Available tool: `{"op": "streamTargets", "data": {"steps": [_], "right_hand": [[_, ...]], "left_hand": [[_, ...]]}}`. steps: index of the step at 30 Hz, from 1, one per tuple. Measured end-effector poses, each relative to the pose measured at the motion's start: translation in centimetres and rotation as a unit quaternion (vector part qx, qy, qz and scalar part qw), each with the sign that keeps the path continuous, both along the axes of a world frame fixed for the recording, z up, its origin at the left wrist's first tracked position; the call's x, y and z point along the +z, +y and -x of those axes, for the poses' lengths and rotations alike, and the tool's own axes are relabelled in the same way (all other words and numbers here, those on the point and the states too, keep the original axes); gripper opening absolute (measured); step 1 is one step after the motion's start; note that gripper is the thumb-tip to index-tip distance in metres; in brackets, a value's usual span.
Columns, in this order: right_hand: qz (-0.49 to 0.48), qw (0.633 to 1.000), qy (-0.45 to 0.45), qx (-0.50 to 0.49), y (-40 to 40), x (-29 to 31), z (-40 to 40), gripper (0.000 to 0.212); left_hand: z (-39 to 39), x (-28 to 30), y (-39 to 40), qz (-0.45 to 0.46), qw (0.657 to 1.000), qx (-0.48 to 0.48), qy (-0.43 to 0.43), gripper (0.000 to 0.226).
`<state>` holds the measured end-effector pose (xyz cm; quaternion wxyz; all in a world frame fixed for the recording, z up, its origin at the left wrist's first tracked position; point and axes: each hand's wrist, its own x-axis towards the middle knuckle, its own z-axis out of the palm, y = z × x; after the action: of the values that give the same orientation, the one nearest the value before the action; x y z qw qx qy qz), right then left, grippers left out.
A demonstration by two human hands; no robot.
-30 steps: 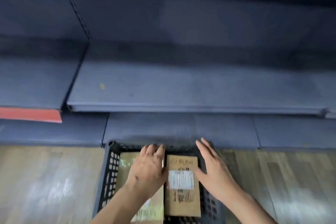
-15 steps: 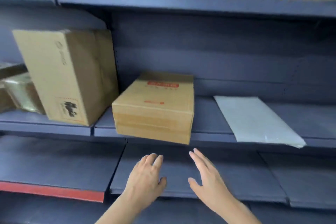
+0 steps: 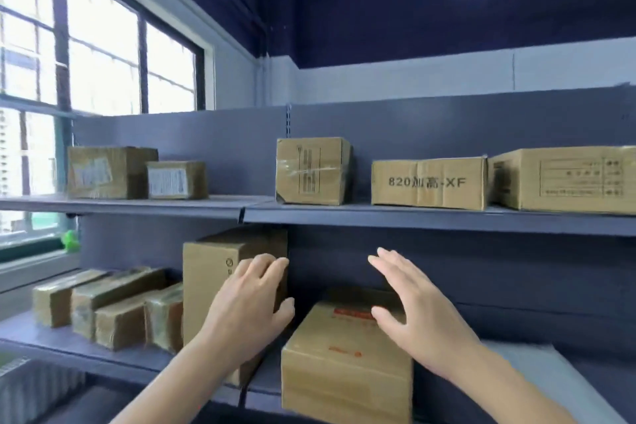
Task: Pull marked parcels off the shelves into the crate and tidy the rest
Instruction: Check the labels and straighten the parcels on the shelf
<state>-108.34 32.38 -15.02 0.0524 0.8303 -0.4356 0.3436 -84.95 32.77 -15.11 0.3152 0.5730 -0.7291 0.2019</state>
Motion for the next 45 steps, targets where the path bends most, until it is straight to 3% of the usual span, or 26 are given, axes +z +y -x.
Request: {"op": "streamTargets", "data": {"steps": [12,21,27,35,41,45], "right_hand": [[0.081,0.993,0.008,-0.084,-2.5,7.1,-6.9,0.067],[0.060,0.989,0.020,-0.133,-9.1,8.0,-17.1,0.064],[0.030,0.980,-0.004,-0.198,-10.6,8.6,-15.6,0.064],[0.003,0.971,-0.048,-0.234,-14.2,11.2,-13.5,0.066],[-0.132,0.941,-0.225,-0.214,-19.2,13.1,-13.8,0.062],[-0.152,0.924,-0.245,-0.252,-21.7,13.1,-13.5,0.059]], "left_hand": [[-8.5,3.3,-4.8,0.061,0.996,-0.043,0.052,0.053],[-19.0,7.2,-11.4,0.065,0.996,-0.043,0.042,0.054],[-17.8,8.4,-14.3,0.066,0.991,-0.103,0.045,0.055],[-14.8,10.1,-17.9,0.013,0.992,-0.107,0.071,0.054],[-10.6,12.3,-22.7,-0.062,0.992,-0.079,0.078,0.044],[-8.5,12.7,-25.0,-0.126,0.989,-0.044,0.063,0.032]]}}
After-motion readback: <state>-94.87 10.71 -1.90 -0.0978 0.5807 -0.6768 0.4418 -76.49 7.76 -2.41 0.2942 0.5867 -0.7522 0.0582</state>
